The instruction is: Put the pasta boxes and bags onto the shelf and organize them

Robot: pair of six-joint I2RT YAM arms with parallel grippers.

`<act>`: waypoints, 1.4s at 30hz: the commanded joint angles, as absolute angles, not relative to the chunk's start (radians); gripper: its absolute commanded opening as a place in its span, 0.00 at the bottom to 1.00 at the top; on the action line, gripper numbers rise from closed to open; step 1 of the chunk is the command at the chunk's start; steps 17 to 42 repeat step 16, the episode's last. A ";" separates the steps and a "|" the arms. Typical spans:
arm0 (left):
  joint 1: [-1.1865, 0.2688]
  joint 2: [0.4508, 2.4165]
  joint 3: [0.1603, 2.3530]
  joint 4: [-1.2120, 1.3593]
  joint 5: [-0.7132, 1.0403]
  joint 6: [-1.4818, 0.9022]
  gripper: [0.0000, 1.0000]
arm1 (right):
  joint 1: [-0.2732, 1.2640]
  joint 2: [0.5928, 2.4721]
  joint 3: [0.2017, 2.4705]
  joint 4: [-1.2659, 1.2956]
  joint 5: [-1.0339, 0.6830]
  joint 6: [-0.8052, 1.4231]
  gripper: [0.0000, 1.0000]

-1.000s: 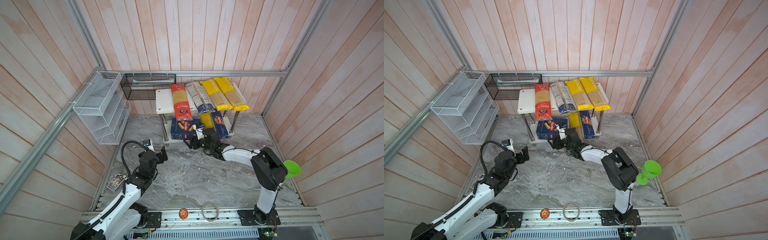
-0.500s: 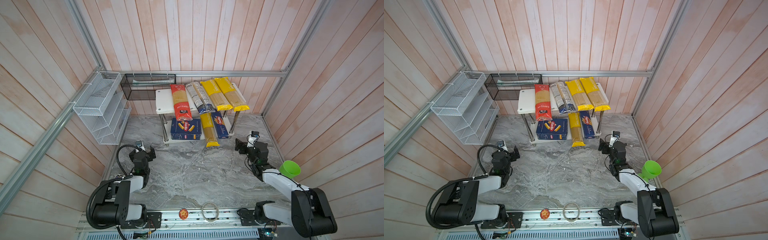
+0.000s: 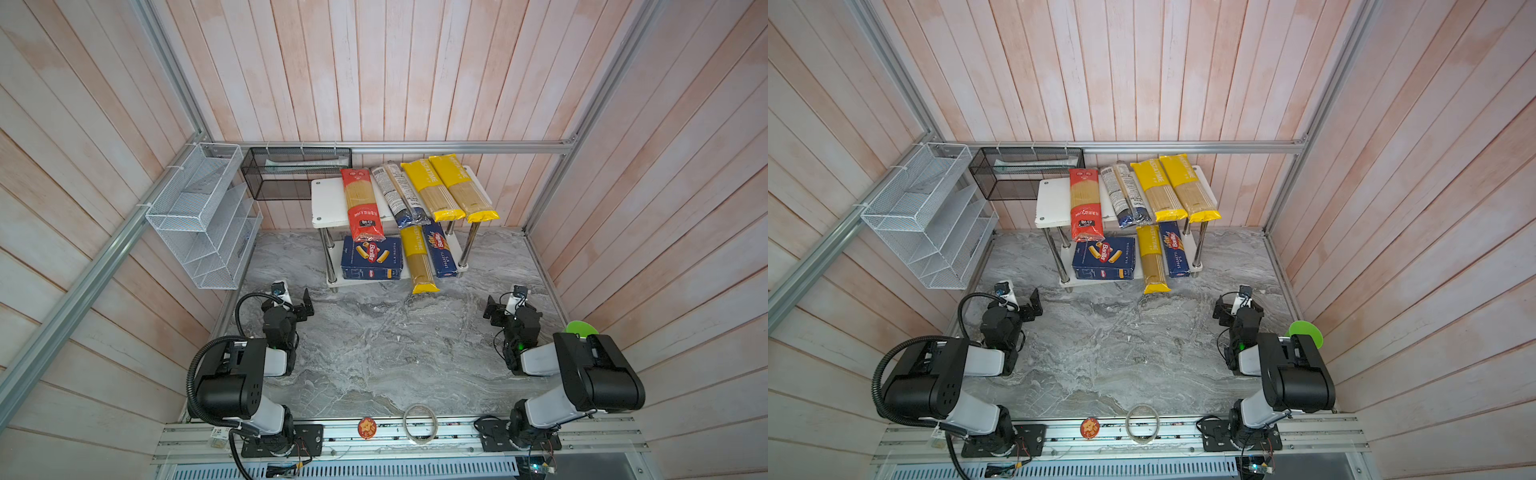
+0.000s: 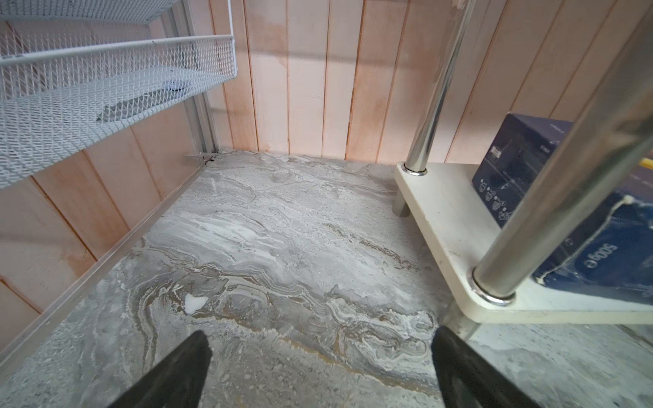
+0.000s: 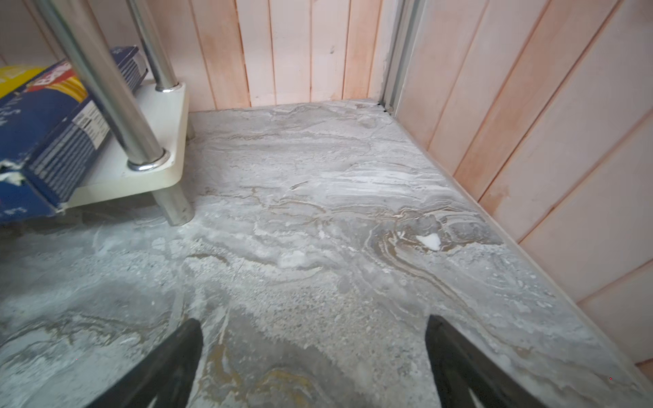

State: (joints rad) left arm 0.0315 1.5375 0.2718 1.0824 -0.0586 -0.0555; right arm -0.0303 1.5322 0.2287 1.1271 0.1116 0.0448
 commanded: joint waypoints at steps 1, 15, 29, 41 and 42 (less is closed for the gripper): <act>0.028 1.541 0.278 1.129 -0.048 -0.047 1.00 | -0.034 1.521 0.238 1.221 0.085 0.043 0.98; 0.022 1.546 0.285 1.117 -0.055 -0.040 1.00 | -0.033 1.517 0.241 1.208 0.084 0.042 0.98; 0.021 1.544 0.283 1.120 -0.055 -0.041 1.00 | -0.034 1.517 0.241 1.207 0.084 0.043 0.98; 0.021 1.544 0.283 1.120 -0.055 -0.041 1.00 | -0.034 1.517 0.241 1.207 0.084 0.043 0.98; 0.021 1.544 0.283 1.120 -0.055 -0.041 1.00 | -0.034 1.517 0.241 1.207 0.084 0.043 0.98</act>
